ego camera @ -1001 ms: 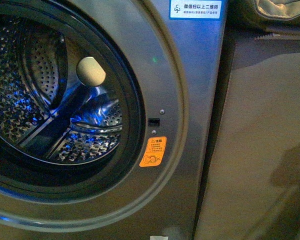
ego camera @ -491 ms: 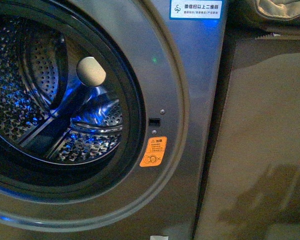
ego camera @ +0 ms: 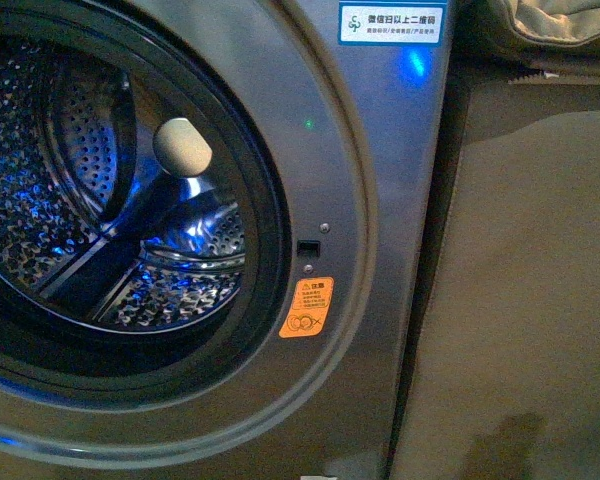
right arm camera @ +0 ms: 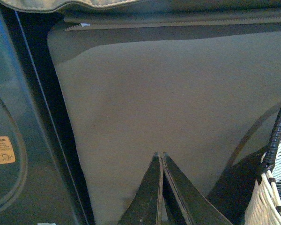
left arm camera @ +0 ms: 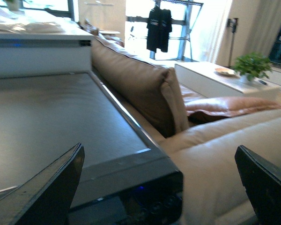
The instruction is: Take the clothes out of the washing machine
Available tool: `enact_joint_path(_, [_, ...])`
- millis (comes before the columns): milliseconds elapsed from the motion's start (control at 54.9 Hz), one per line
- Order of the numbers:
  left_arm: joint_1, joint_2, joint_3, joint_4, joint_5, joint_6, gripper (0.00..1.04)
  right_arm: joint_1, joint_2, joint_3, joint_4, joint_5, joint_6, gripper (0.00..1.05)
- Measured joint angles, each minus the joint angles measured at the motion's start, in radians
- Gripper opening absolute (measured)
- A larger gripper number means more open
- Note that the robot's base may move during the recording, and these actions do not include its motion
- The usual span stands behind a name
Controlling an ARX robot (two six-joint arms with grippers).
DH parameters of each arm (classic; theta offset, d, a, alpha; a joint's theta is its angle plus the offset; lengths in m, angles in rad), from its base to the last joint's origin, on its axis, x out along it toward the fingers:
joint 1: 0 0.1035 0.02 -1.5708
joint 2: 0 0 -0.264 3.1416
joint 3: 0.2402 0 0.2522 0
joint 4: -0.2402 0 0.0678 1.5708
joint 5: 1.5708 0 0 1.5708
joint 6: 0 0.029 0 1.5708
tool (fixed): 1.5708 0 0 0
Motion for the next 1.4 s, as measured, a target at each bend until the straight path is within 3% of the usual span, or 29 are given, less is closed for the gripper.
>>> enact_joint_path(109, [0.036,0.033,0.086,-0.045,-0.034,-0.004,0.98,0.0,-0.037,-0.023,-0.016,0.001,0.0,0.02])
enact_joint_path(146, [0.085,0.037,0.1,-0.055,-0.075,-0.018,0.98,0.0,-0.052,-0.029,-0.023,0.0,0.0,0.02])
enact_joint_path(237, [0.244,-0.077,-0.101,0.032,-0.181,-0.029,0.98,0.0,-0.092,-0.045,-0.045,0.0,0.0,0.02])
enact_joint_path(382, [0.38,-0.229,-0.331,0.032,-0.233,-0.031,0.98,0.0,-0.135,-0.062,-0.073,0.001,0.0,0.02])
enact_joint_path(637, [0.423,-0.36,-0.562,-0.09,-0.137,-0.153,0.98,0.001,-0.203,-0.098,-0.095,0.001,0.0,0.02])
enact_joint_path(746, [0.413,-0.377,-0.691,-0.039,-0.122,-0.208,0.98,0.001,-0.239,-0.11,-0.122,0.001,0.0,0.02])
enact_joint_path(819, [0.42,-0.481,-0.919,0.227,0.006,-0.097,0.84,0.001,-0.264,-0.11,-0.144,0.001,0.0,0.02])
enact_joint_path(946, [0.426,-0.754,-1.358,0.565,0.05,0.005,0.59,0.001,-0.301,-0.11,-0.183,0.001,0.0,0.02])
enact_joint_path(1001, [0.46,-0.867,-1.55,0.671,0.1,0.024,0.46,0.001,-0.406,-0.109,-0.323,0.0,0.0,0.02])
enact_joint_path(1256, [0.497,-1.013,-2.039,0.862,0.11,0.036,0.03,0.001,-0.458,-0.109,-0.346,0.0,0.0,0.02])
enact_joint_path(1401, [0.497,-1.119,-2.193,0.945,0.109,0.042,0.04,0.001,-0.459,-0.109,-0.347,0.0,0.0,0.02])
